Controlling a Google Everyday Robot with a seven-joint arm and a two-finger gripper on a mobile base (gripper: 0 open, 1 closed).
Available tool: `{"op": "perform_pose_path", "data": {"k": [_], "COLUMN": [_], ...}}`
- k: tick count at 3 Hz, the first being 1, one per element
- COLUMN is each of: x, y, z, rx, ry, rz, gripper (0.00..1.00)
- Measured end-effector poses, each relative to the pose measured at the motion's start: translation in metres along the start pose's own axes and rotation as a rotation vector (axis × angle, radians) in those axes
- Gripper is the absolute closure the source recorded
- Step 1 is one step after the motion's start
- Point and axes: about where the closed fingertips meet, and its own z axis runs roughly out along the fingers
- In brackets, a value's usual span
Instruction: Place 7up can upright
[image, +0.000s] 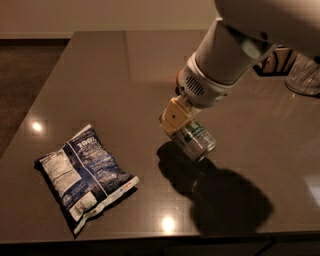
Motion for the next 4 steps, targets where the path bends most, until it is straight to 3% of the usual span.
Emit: {"op": "perform_pose_path", "data": {"k": [2, 4], "x": [-0.026, -0.041], "y": [0.002, -0.005], "z": [-0.022, -0.028], "rx": [-0.091, -0.164], "ry": [-0.336, -0.67], "rz": [-0.106, -0.13], "gripper": [1.0, 1.0]}}
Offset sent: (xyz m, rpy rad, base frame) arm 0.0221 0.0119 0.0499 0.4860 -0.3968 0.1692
